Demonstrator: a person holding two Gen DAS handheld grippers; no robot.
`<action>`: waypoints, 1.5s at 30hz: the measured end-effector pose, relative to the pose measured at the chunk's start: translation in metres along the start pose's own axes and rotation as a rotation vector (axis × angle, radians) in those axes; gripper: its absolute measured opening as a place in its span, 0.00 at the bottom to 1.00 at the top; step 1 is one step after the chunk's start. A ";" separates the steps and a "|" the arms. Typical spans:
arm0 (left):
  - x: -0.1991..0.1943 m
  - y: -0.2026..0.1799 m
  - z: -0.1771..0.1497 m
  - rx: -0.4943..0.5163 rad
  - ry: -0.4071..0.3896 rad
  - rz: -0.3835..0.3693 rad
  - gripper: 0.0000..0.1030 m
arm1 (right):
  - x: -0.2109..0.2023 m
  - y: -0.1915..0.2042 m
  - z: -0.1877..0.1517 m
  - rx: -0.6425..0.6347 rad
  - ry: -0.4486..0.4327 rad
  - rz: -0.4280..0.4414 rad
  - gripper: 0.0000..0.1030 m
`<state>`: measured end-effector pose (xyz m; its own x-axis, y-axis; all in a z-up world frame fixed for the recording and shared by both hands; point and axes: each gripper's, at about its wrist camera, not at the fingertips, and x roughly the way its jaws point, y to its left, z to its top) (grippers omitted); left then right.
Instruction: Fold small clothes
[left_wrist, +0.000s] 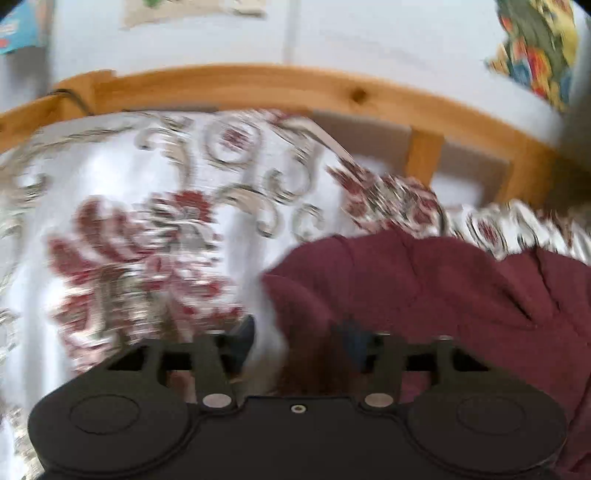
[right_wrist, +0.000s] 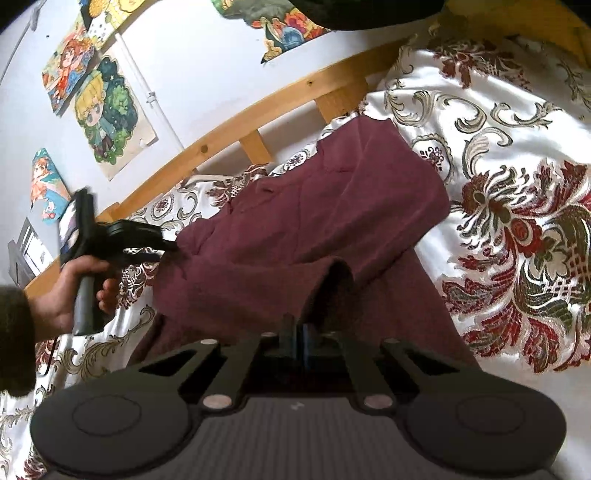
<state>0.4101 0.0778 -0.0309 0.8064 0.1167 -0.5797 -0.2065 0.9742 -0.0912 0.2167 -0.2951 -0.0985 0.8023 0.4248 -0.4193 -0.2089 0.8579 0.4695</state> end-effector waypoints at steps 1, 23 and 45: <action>-0.009 0.006 -0.006 0.009 -0.019 0.013 0.64 | 0.001 0.000 0.000 0.004 0.003 -0.001 0.04; -0.030 -0.043 -0.094 0.581 -0.123 0.111 0.13 | 0.003 0.000 -0.002 -0.014 0.004 -0.032 0.13; -0.067 0.029 -0.087 0.092 0.024 0.066 0.78 | 0.009 0.010 -0.005 -0.064 0.052 0.021 0.10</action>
<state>0.3021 0.0813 -0.0650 0.7794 0.1772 -0.6009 -0.2056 0.9784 0.0218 0.2186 -0.2816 -0.1018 0.7674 0.4563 -0.4504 -0.2623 0.8645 0.4288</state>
